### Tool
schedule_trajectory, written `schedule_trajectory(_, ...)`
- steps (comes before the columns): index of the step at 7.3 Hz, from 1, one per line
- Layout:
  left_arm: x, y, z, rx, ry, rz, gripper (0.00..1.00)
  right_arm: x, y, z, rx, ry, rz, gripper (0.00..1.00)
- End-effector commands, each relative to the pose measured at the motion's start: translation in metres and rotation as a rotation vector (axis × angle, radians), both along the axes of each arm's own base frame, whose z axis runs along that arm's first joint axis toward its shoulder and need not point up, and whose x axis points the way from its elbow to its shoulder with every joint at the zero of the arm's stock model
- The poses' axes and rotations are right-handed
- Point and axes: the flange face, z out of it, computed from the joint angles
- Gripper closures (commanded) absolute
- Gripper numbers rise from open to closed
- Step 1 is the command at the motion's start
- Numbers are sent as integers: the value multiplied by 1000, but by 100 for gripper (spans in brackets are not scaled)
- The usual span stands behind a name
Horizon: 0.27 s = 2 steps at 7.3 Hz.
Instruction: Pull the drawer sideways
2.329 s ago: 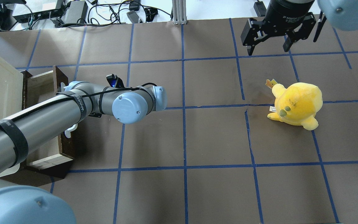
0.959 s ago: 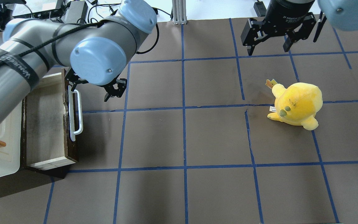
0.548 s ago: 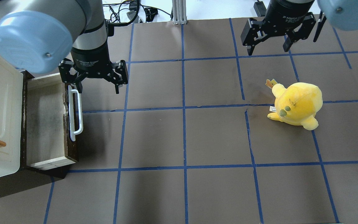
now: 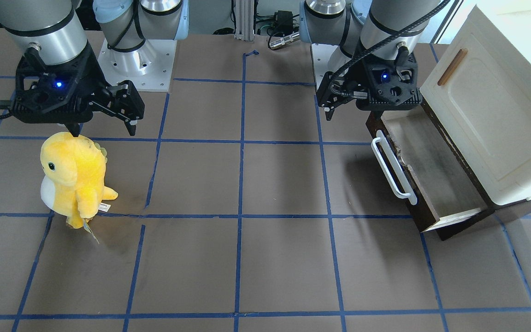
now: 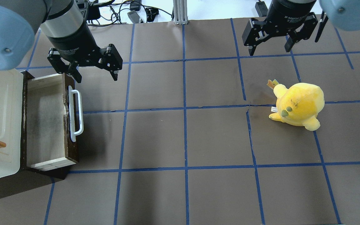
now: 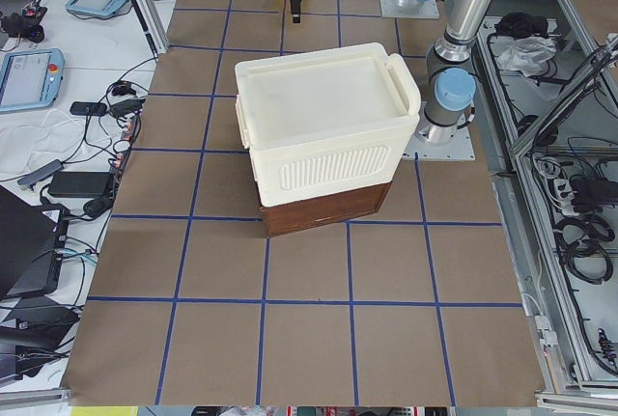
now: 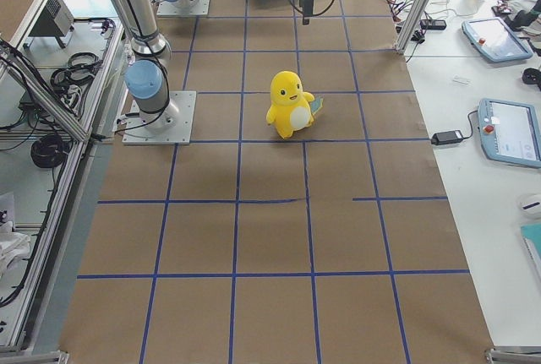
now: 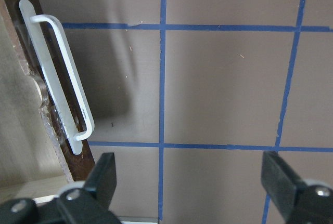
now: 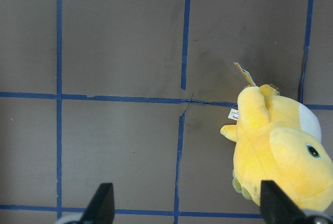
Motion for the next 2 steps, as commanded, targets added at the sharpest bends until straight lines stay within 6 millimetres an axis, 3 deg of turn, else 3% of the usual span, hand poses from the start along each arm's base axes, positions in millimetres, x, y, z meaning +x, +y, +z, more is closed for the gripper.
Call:
schedule_trajectory(1,6,1,2,-7,3,8,0,0,0,0,0,0,0,0)
schedule_trajectory(2,7,3,2,-7,2,8,0,0,0,0,0,0,0,0)
